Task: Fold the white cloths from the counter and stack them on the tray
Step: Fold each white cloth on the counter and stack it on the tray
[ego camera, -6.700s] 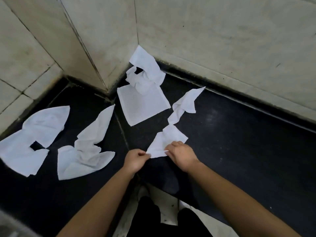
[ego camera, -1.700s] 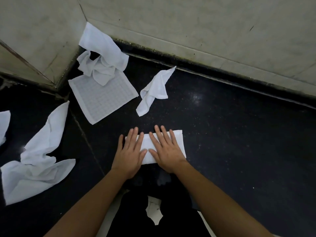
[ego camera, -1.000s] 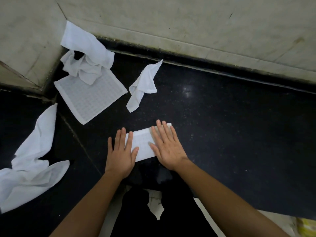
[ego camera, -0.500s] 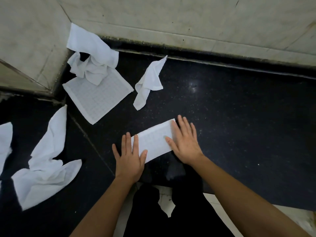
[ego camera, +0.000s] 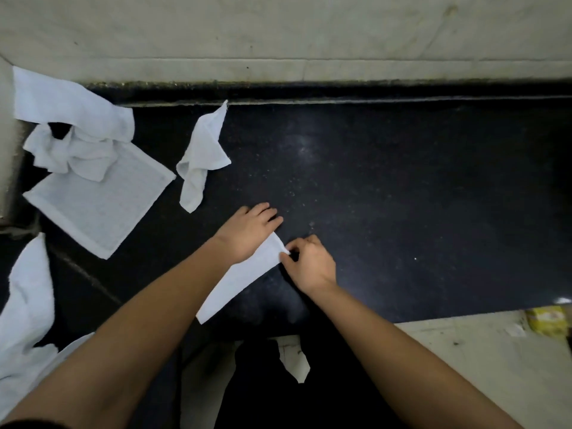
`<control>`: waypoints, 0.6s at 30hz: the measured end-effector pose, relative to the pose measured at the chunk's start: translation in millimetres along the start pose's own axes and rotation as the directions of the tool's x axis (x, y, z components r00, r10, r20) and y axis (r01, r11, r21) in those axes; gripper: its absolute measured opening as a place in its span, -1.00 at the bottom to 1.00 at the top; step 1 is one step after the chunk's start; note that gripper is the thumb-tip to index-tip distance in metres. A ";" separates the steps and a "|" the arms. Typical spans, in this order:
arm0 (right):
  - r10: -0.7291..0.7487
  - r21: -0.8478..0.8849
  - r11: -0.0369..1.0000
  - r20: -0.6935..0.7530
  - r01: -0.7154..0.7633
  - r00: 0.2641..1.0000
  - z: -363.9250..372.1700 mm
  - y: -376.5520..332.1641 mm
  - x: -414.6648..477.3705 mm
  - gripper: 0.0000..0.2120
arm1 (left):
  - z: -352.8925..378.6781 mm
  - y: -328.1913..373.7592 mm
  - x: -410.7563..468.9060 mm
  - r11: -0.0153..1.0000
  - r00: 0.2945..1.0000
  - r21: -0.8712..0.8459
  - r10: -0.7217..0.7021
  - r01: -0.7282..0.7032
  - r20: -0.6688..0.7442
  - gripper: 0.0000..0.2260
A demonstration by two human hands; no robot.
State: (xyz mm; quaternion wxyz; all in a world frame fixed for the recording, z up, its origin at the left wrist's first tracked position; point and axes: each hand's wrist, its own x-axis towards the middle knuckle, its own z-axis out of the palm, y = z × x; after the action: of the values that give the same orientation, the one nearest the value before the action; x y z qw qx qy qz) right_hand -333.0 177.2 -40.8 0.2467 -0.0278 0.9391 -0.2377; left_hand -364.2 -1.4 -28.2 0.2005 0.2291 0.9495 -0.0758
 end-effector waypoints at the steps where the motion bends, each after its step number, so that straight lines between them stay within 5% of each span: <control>1: 0.008 0.021 1.000 0.025 -0.009 1.000 -1.8 -0.5 1.8 -0.82 | -3.3 0.1 4.9 0.999 1.000 0.030 0.020 -0.020 0.015 -0.29; 4: 0.057 0.170 0.983 0.099 -0.073 0.994 -12.8 0.9 8.8 -0.97 | -11.0 0.1 9.5 0.997 0.998 0.072 0.006 -0.011 0.058 -0.38; 9: -0.007 0.309 0.950 0.124 -0.032 0.992 -37.2 2.7 23.8 -0.90 | -21.0 -13.0 1.9 0.997 0.992 -0.027 -0.068 0.072 0.101 -0.69; 14: -0.092 0.280 0.958 0.083 0.065 0.992 -75.7 -16.5 47.4 -0.73 | -47.2 -36.7 -13.1 0.861 0.961 -0.438 -0.276 0.260 0.029 -0.78; 18: -0.205 0.211 0.958 0.022 0.196 0.979 -109.2 -47.6 62.8 -0.85 | -65.7 -57.1 -29.3 0.697 0.899 -0.648 -0.435 0.306 -0.044 -0.85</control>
State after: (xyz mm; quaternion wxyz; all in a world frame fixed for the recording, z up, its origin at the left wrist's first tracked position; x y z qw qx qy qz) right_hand -443.2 171.7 36.4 0.2432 -0.1019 0.8959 -0.3577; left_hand -389.6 -48.2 46.6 0.1521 -0.0414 0.9609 0.2278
